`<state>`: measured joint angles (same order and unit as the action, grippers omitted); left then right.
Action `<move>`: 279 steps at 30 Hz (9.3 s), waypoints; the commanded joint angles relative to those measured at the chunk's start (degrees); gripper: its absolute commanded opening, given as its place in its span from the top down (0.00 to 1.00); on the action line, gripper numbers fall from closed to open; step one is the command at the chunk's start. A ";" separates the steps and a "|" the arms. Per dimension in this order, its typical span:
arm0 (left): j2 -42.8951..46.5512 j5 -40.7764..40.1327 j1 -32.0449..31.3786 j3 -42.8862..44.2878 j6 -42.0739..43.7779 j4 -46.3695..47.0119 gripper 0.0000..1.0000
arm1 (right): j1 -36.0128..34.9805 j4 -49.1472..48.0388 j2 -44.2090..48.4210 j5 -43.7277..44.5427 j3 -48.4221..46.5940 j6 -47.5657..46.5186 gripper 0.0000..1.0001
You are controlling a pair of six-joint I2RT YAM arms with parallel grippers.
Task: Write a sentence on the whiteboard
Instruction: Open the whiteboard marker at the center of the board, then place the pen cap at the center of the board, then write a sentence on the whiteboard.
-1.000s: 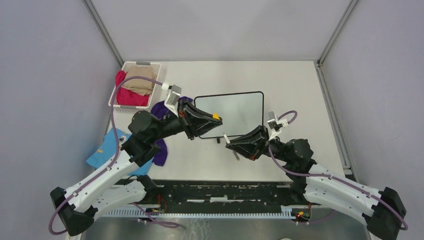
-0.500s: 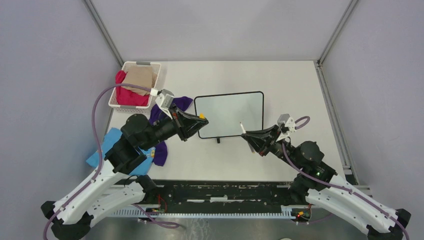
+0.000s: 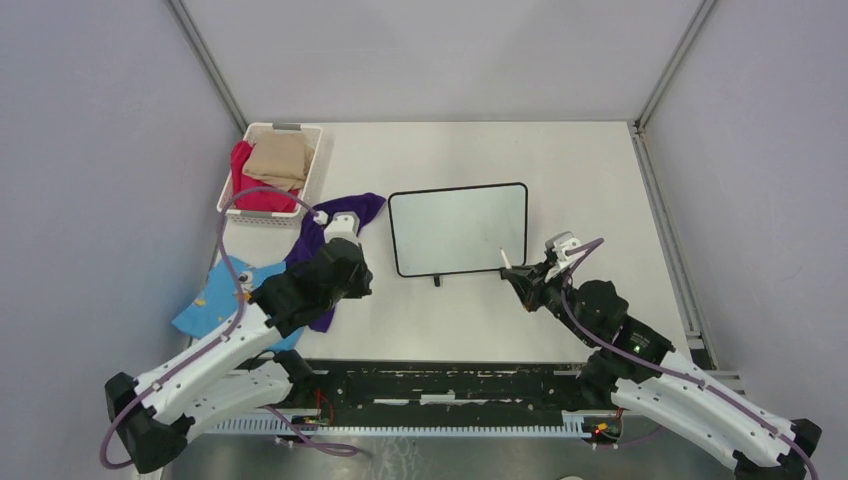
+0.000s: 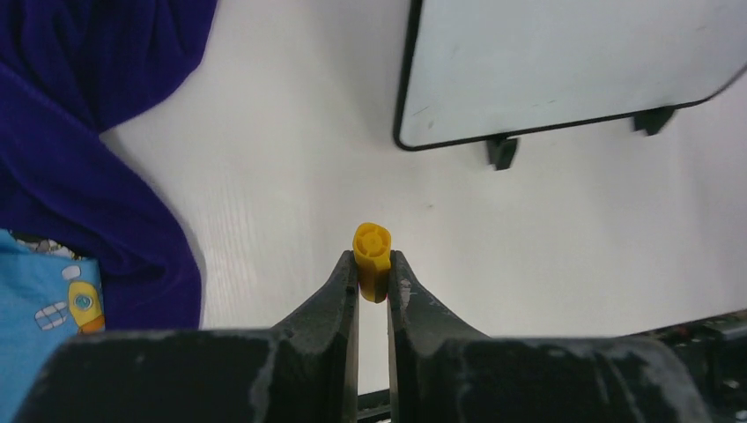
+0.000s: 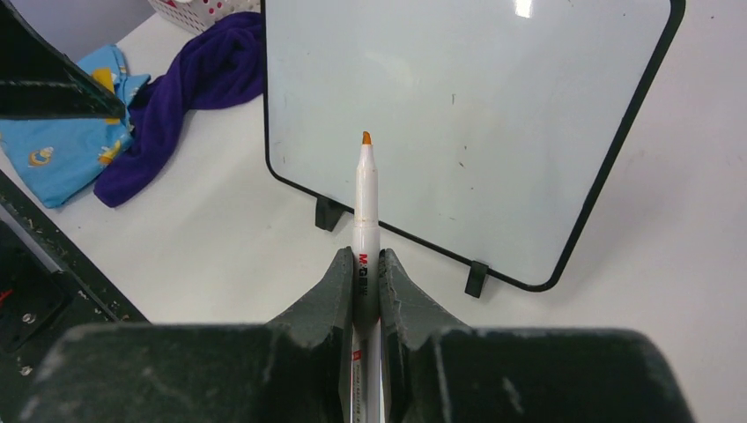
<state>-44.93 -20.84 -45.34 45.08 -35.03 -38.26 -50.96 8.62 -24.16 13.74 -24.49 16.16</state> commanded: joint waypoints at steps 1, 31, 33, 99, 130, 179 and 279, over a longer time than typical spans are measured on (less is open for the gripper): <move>-5.12 -4.51 0.42 -2.73 -6.37 -0.15 0.98 | -0.12 -0.07 -0.34 2.49 -1.09 -1.20 1.00; -20.84 9.20 11.58 -11.24 -5.32 14.58 0.84 | -0.11 -0.71 -1.15 2.51 -0.82 -1.42 1.00; -21.21 9.25 11.56 -11.23 -5.32 14.53 0.83 | -0.10 -0.80 -1.23 2.44 -0.82 -1.39 1.00; -8.31 61.22 4.97 -3.33 -5.25 58.92 0.17 | -1.24 -38.87 -19.13 -32.50 -4.73 8.72 1.00; -8.18 57.18 1.05 -2.67 -5.91 60.73 0.98 | -1.56 -37.78 -15.80 -32.29 -4.85 9.58 0.63; -1.21 19.67 -1.85 -6.45 -26.83 71.65 0.98 | -1.59 -64.66 -28.81 -19.30 -11.23 33.65 0.60; -1.53 11.50 -5.97 -5.01 -30.65 67.26 0.98 | 0.29 -64.95 -30.54 -17.33 -10.19 37.71 0.75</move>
<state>-45.89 -7.27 -50.76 39.05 -65.10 27.62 -50.50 -51.81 -55.35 -4.40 -33.89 53.74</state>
